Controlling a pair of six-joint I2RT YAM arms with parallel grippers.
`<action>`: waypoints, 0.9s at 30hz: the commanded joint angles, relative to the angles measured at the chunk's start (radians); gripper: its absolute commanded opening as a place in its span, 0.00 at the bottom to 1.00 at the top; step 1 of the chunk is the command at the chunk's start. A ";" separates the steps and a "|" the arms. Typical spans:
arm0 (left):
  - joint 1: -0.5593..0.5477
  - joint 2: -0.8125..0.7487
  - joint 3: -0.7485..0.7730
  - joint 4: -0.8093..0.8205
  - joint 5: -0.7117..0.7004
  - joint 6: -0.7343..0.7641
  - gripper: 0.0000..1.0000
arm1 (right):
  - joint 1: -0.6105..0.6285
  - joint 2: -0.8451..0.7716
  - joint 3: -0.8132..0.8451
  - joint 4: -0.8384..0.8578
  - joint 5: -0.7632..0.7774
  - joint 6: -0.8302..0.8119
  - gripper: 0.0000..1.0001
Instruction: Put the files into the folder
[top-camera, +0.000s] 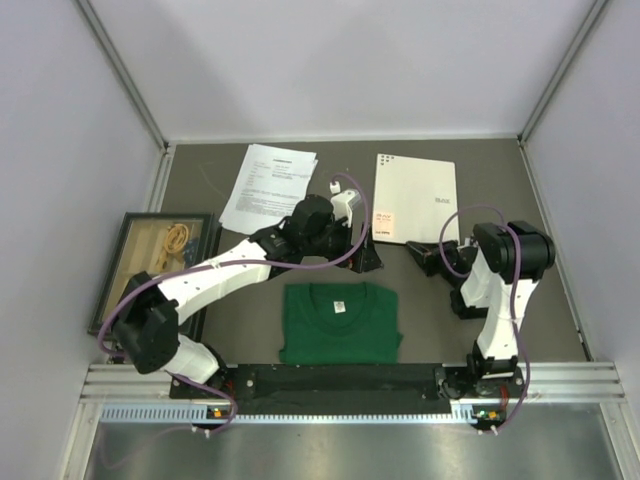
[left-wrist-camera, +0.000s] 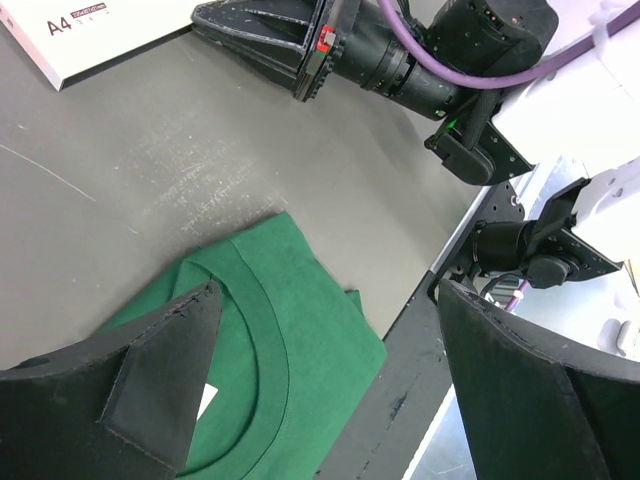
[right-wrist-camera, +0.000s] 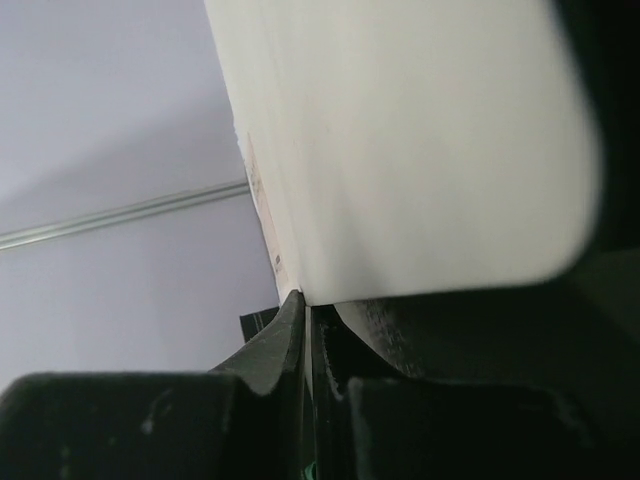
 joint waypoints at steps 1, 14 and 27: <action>-0.001 -0.005 0.051 -0.008 0.001 0.018 0.93 | 0.004 -0.083 0.006 -0.036 0.090 -0.099 0.00; -0.001 -0.059 0.009 -0.005 -0.093 0.032 0.93 | 0.140 -0.750 0.228 -1.154 0.428 -0.924 0.00; 0.001 -0.272 -0.093 -0.052 -0.509 -0.054 0.95 | 0.559 -0.719 0.461 -1.303 0.906 -1.524 0.00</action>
